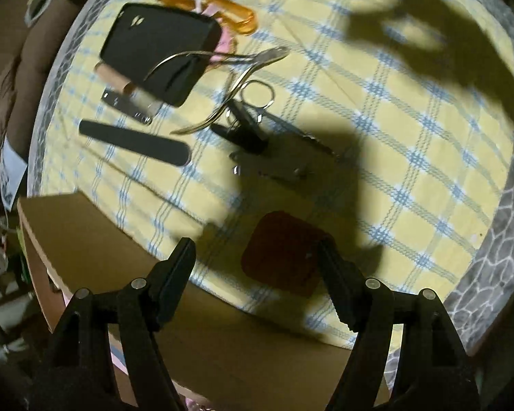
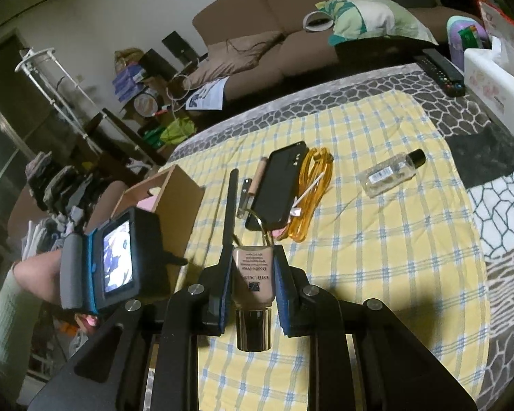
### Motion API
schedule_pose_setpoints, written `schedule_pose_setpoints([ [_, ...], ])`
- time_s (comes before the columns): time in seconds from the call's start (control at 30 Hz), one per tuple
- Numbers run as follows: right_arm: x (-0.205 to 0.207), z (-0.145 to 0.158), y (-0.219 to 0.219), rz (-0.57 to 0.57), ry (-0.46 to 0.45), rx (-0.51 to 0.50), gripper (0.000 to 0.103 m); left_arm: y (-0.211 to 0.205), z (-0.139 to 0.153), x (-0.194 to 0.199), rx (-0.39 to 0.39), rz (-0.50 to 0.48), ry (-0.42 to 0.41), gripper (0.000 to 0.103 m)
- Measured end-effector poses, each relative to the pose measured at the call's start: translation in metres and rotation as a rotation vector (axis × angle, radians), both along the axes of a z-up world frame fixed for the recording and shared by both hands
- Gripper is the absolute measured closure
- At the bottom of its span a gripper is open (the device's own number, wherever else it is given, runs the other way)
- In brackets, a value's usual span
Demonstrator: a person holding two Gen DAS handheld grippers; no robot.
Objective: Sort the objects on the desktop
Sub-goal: 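Carry the orange case and foundation bottle into the box and open both tools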
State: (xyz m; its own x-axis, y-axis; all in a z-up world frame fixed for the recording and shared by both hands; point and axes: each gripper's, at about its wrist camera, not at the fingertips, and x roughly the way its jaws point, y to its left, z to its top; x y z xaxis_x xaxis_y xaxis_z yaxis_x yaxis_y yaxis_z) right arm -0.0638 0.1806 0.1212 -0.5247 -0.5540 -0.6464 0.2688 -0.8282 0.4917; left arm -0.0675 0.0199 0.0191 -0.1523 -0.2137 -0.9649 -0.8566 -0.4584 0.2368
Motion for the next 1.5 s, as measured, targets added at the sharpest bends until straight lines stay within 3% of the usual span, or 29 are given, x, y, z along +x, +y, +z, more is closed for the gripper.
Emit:
schedule_pose_setpoints([
  [0.17,0.002,-0.001,-0.004,0.018,-0.002,0.015,0.082,-0.002,0.009,0.014,0.048,-0.092,-0.047,0.029],
  [0.37,-0.001,-0.004,-0.006,0.013,-0.016,0.005,0.082,-0.006,-0.021,0.020,-0.047,-0.143,-0.054,0.028],
  [0.47,-0.002,-0.004,-0.010,0.021,-0.014,0.012,0.082,-0.007,-0.022,0.019,-0.009,-0.139,-0.067,0.026],
  [0.5,-0.002,-0.005,-0.011,0.023,-0.016,0.013,0.082,-0.009,-0.020,0.017,0.015,-0.116,-0.079,0.030],
  [0.53,-0.003,-0.006,-0.012,0.025,-0.019,0.017,0.082,-0.011,-0.019,0.014,0.041,-0.083,-0.101,0.048],
  [0.57,-0.003,-0.006,-0.012,0.025,-0.019,0.017,0.082,-0.013,-0.015,0.012,0.068,-0.051,-0.112,0.048],
  [0.63,-0.004,-0.006,-0.013,0.026,-0.019,0.016,0.082,-0.017,-0.008,0.012,0.085,-0.025,-0.046,0.048],
  [0.73,-0.003,-0.004,-0.016,0.029,-0.016,0.008,0.082,-0.030,0.010,0.008,0.111,0.087,0.030,0.048],
  [0.93,0.000,0.013,-0.044,0.082,0.010,-0.043,0.082,-0.088,0.107,0.023,0.428,0.324,0.116,0.048],
  [1.07,0.005,0.028,-0.083,0.159,0.028,-0.085,0.082,-0.140,0.148,0.028,0.551,0.469,0.178,0.048],
  [1.17,0.011,0.035,-0.121,0.239,0.026,-0.119,0.082,-0.177,0.153,0.044,0.611,0.589,0.186,0.048],
  [1.3,0.024,0.032,-0.171,0.354,-0.009,-0.157,0.082,-0.215,0.128,0.061,0.717,0.678,0.145,0.048],
  [1.5,0.053,0.013,-0.244,0.507,-0.059,-0.084,0.082,-0.239,0.104,0.092,0.733,0.738,0.112,0.048],
])
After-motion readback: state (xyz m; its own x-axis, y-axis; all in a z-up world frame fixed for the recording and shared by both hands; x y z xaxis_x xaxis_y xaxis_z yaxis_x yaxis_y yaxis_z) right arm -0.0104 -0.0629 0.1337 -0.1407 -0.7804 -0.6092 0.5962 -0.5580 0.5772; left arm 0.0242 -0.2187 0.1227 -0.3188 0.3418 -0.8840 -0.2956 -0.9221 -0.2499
